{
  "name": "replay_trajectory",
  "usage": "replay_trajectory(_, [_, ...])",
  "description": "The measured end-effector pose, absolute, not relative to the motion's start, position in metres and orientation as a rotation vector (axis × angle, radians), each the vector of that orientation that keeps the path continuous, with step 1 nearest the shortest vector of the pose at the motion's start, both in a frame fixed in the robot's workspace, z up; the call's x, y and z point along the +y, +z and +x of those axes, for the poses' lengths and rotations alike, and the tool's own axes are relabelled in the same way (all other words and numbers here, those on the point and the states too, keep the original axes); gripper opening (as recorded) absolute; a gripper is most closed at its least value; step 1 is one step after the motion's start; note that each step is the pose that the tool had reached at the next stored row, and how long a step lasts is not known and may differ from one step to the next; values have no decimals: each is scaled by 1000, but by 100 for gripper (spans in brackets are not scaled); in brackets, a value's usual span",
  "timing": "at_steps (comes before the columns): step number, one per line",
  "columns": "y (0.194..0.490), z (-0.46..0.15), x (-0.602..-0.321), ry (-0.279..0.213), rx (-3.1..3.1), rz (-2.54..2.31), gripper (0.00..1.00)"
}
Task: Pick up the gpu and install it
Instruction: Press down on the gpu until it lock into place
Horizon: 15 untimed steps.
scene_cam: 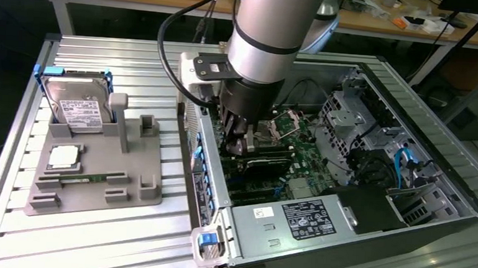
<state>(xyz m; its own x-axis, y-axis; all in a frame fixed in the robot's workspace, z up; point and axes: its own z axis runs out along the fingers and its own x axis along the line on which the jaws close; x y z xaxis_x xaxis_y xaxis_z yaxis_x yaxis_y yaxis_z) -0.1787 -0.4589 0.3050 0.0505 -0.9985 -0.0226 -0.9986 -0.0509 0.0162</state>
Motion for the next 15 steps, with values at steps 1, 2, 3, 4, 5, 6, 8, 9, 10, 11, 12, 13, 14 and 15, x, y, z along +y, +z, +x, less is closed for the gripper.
replay_trajectory(1, [305,-179,-459,43,2162,-2274,11])
replay_trajectory(2, [306,-179,-459,43,2161,-2274,11])
replay_trajectory(3, [306,-179,-459,43,2161,-2274,11])
replay_trajectory(4, [306,-179,-459,43,2161,-2274,11])
replay_trajectory(5, [307,-179,-459,43,2162,-2274,11])
replay_trajectory(6, [308,-179,-459,43,2162,-2274,11])
replay_trajectory(8, [310,-179,-459,43,2162,-2274,11])
replay_trajectory(9, [311,-179,-459,43,2162,-2274,11])
replay_trajectory(10, [312,-179,-459,43,2162,-2274,11])
replay_trajectory(11, [313,-179,-459,43,2162,-2274,11])
replay_trajectory(12, [313,-179,-459,43,2161,-2274,11])
replay_trajectory(13, [313,-179,-459,43,2161,-2274,11])
replay_trajectory(14, [313,-179,-459,43,2161,-2274,11])
replay_trajectory(15, [313,-179,-459,43,2161,-2274,11])
